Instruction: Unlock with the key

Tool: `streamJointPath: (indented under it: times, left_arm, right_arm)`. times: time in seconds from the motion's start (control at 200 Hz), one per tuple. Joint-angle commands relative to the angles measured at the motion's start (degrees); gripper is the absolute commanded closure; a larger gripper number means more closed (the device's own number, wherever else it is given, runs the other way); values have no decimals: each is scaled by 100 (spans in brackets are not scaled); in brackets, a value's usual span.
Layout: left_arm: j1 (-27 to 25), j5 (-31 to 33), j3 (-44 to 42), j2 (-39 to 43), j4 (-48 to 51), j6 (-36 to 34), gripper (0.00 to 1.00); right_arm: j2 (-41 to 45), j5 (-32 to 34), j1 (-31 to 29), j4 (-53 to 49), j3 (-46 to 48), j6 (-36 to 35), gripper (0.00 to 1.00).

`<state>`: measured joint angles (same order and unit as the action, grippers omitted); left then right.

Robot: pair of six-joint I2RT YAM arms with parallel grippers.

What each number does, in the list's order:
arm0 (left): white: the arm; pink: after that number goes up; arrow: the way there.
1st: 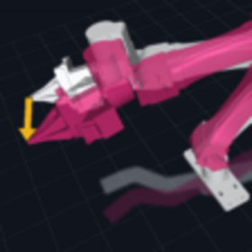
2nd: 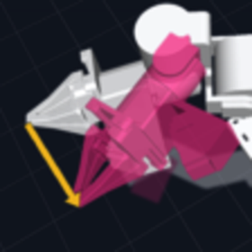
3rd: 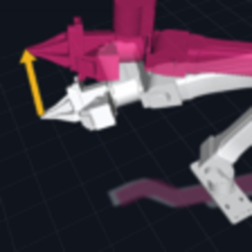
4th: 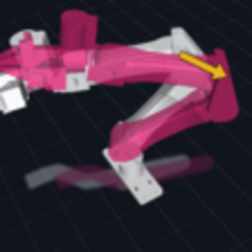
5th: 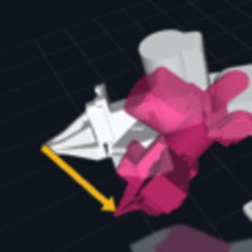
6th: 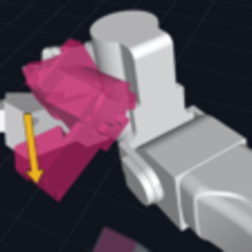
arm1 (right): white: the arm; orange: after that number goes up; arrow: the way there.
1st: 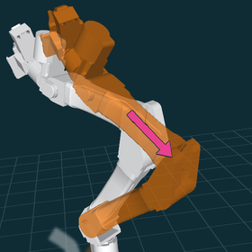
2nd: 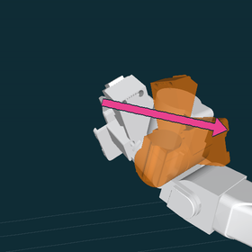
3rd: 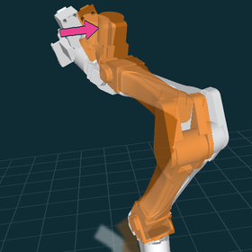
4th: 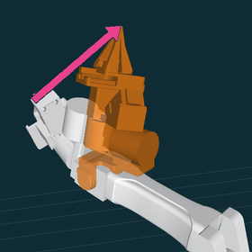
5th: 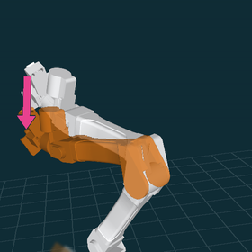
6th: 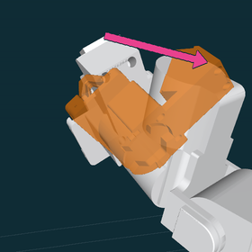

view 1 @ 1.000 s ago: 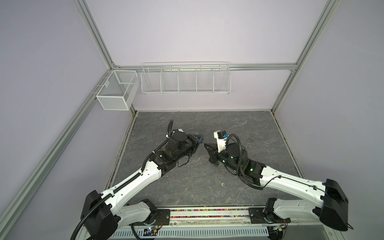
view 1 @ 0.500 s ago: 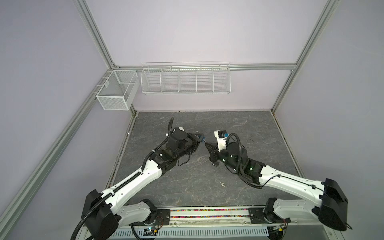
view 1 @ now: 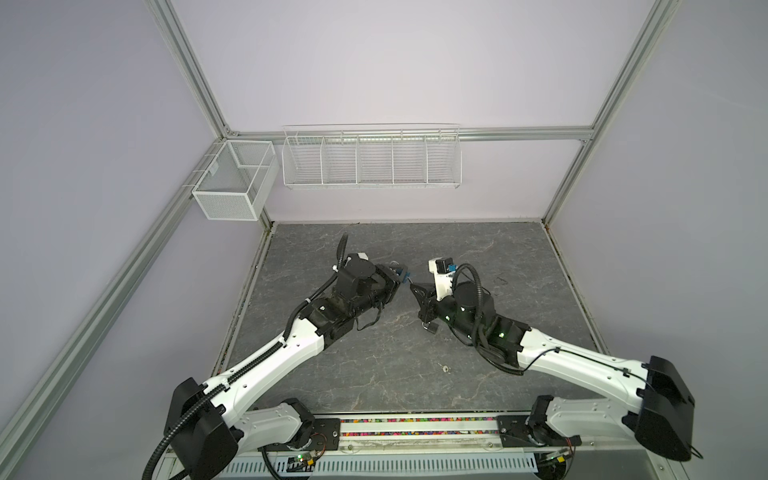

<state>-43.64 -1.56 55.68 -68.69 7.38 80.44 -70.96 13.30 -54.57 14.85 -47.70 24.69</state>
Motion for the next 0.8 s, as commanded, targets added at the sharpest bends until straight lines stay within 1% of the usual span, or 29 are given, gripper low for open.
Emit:
streamJointPath:
  times: [0.0,0.15,0.285,0.37,0.47,0.57,0.71,0.735,0.795]
  left_arm:
    - [-65,-161,195,-22,-38,-59,94]
    - [-70,-229,194,-39,-108,-42,95]
    - [-84,-186,262,-70,48,-91,95]
    - [-79,-219,254,-72,-8,-85,95]
    - [-85,-185,316,-83,167,-136,95]
    - [-90,-253,237,-60,-66,-73,95]
    - [-108,-303,360,-95,101,-157,96]
    - [-109,-321,337,-88,70,-126,96]
    - [-105,-358,293,-65,-42,-82,96]
  right_arm:
    - [80,9,66,147,-181,-104,94]
    - [83,5,62,138,-187,-99,94]
    - [74,-161,52,176,-224,-39,94]
    - [58,-114,47,136,-231,-33,94]
    - [76,-104,51,106,-230,-73,94]
    - [25,-47,64,54,-226,-38,94]
    - [-26,-135,86,92,-228,-17,94]
    - [-50,-92,85,6,-439,-17,94]
    - [-79,-22,86,-38,-447,-40,94]
